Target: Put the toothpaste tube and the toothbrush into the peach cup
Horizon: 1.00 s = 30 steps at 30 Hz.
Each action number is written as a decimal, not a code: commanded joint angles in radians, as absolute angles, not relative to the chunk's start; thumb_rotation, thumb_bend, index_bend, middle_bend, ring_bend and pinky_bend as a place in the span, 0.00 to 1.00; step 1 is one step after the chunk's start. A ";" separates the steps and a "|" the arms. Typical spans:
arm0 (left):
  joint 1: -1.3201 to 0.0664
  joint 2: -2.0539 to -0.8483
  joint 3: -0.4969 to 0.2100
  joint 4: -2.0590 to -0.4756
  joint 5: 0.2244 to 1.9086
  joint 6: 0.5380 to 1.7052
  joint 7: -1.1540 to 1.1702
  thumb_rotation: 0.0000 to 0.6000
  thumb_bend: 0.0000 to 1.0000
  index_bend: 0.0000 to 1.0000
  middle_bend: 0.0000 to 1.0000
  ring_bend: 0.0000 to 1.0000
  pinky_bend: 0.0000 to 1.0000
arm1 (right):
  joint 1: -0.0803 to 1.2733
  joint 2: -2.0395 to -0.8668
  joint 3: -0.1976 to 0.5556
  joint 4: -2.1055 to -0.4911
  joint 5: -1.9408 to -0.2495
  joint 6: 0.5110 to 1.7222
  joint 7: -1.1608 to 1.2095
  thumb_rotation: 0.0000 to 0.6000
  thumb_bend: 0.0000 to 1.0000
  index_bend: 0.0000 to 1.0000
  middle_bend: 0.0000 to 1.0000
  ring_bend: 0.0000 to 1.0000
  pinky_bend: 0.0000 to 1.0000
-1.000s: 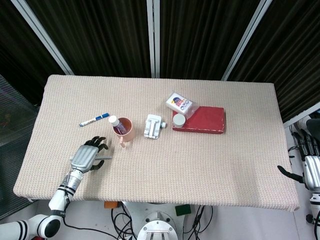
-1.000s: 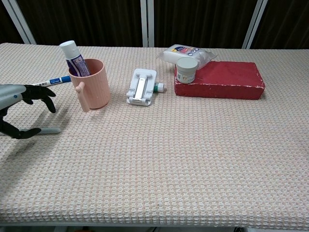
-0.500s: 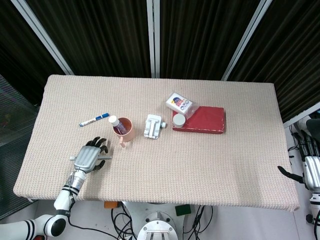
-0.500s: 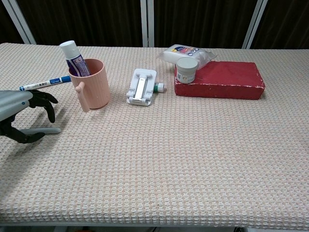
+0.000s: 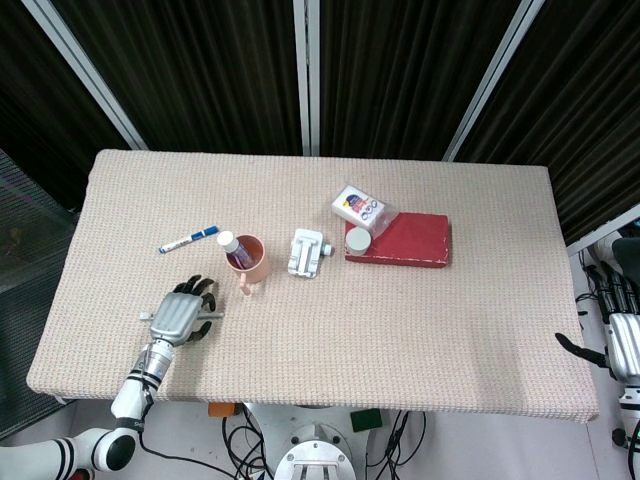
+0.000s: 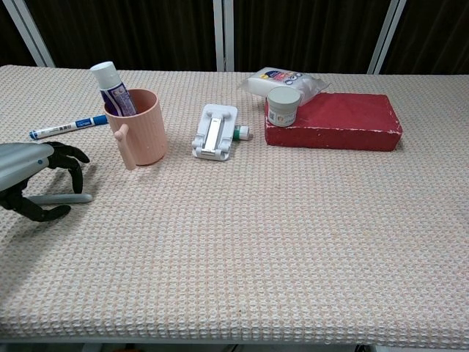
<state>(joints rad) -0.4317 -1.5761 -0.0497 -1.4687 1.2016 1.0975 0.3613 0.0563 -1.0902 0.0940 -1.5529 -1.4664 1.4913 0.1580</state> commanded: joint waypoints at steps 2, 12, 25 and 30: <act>-0.431 -1.581 -0.053 -1.467 1.201 1.101 0.360 1.00 0.31 0.48 0.16 0.07 0.21 | 0.057 -1.091 0.094 -1.552 -1.468 1.491 0.159 1.00 0.24 0.00 0.00 0.00 0.00; -0.436 -1.587 -0.057 -1.463 1.186 1.088 0.361 1.00 0.36 0.52 0.17 0.07 0.21 | 0.057 -1.086 0.093 -1.557 -1.463 1.485 0.153 1.00 0.35 0.00 0.00 0.00 0.00; -0.425 -1.578 -0.073 -1.465 1.200 1.135 0.348 1.00 0.42 0.58 0.19 0.07 0.21 | 0.061 -1.083 0.094 -1.563 -1.466 1.481 0.150 1.00 0.35 0.00 0.00 0.00 0.00; -0.395 -1.548 -0.107 -1.469 1.230 1.195 0.215 1.00 0.43 0.61 0.23 0.07 0.22 | 0.060 -1.080 0.094 -1.565 -1.472 1.488 0.155 1.00 0.35 0.00 0.00 0.00 0.00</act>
<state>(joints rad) -0.4134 -1.5677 -0.0866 -1.4655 1.2113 1.1621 0.2875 0.0600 -1.0803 0.0939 -1.5654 -1.4720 1.4877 0.1554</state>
